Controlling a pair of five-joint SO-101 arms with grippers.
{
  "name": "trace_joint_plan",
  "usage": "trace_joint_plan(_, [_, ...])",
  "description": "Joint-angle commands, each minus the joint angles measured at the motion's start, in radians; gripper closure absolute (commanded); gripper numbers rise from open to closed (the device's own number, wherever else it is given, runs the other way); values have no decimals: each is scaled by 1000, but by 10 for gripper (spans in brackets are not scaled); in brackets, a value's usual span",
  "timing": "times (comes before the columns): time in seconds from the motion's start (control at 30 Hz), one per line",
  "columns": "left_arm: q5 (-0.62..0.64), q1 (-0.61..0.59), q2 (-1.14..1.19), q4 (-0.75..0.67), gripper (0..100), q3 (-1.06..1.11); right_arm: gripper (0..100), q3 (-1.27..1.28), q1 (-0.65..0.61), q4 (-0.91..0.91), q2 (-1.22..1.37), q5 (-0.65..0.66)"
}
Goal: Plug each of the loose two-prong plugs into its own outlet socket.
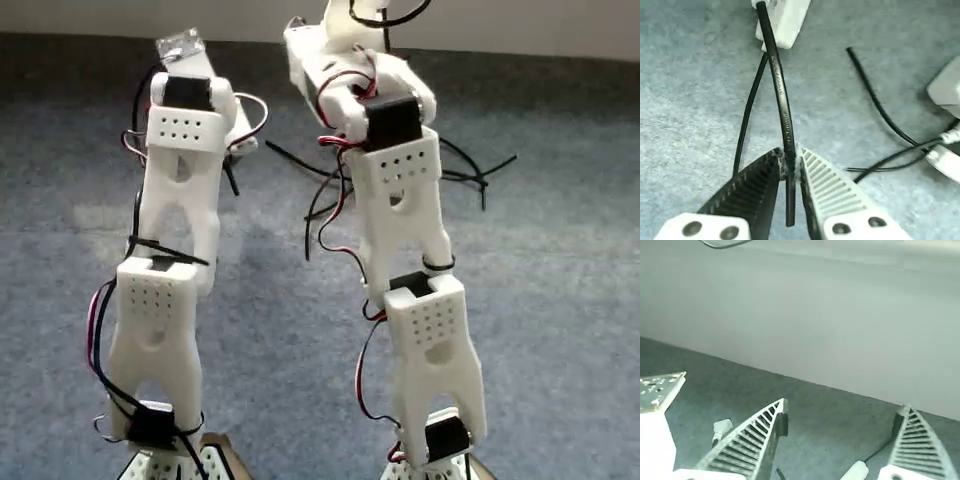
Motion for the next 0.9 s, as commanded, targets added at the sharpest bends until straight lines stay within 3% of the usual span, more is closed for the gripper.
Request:
trace_joint_plan(0.0, [-11,125,-139,5,994,13,671,-56,30,4,-67,-15])
trace_joint_plan(0.37, [-21,338,-251,5,994,213,671,-84,94,2,-84,-15])
trace_joint_plan(0.63, [-292,519,-289,2,990,403,671,-96,134,56,-142,-15])
trace_joint_plan(0.87, [-459,542,-286,-41,946,596,671,-97,136,59,-147,-12])
